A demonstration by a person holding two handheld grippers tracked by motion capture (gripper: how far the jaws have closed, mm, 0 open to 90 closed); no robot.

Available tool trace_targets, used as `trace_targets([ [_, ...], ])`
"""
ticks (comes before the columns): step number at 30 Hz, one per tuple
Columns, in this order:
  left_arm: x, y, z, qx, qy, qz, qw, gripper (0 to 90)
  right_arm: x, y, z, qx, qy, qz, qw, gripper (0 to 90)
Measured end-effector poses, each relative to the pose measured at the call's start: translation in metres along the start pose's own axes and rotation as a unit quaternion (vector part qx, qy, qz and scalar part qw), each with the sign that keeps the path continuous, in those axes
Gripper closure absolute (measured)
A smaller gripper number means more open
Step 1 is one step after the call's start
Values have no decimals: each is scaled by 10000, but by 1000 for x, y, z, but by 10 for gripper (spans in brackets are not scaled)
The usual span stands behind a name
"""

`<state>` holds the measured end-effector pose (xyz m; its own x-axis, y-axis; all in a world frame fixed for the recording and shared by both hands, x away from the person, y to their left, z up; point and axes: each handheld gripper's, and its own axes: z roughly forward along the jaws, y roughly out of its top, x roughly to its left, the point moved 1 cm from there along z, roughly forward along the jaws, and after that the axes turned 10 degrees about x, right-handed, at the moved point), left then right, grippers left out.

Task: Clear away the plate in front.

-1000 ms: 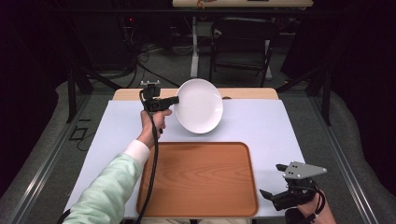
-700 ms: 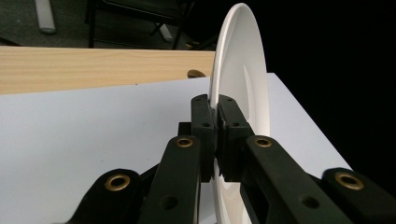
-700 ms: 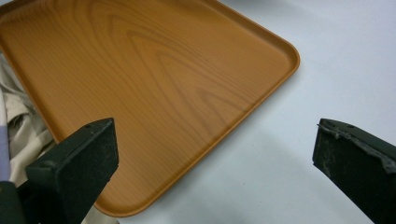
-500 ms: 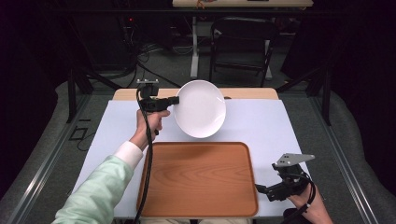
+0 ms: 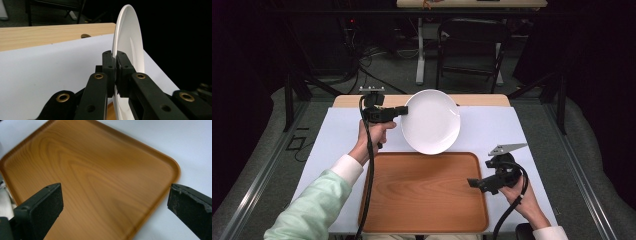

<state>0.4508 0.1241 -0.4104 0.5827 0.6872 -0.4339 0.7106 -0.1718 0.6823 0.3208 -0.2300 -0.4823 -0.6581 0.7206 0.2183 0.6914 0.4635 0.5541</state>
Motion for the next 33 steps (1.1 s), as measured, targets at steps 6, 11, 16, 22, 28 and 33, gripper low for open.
trace_targets([
  [6, -11, -4, -1, 45, -182, 167, 9997, 873, -9, 35, 20, -222, 293, 342, 9987, 0],
  [11, -14, -11, 1, 84, -305, 171, 9994, 873, -18, 53, 34, -361, 566, 573, 9961, 32],
  [16, -12, -17, 3, 108, -398, 142, 9990, 872, -26, 64, 47, -355, 548, 930, 9935, 202],
  [22, -11, -25, 3, 96, -486, 139, 9987, 871, -29, 65, 56, -222, 585, 1104, 9919, 356],
  [28, -8, -32, 0, -1, -550, 160, 9984, 871, -29, 63, 51, -316, 579, 1150, 9912, 472],
  [33, -2, -41, -4, -119, -652, 131, 9977, 869, -27, 62, 47, -408, 626, 1136, 9907, 534],
])
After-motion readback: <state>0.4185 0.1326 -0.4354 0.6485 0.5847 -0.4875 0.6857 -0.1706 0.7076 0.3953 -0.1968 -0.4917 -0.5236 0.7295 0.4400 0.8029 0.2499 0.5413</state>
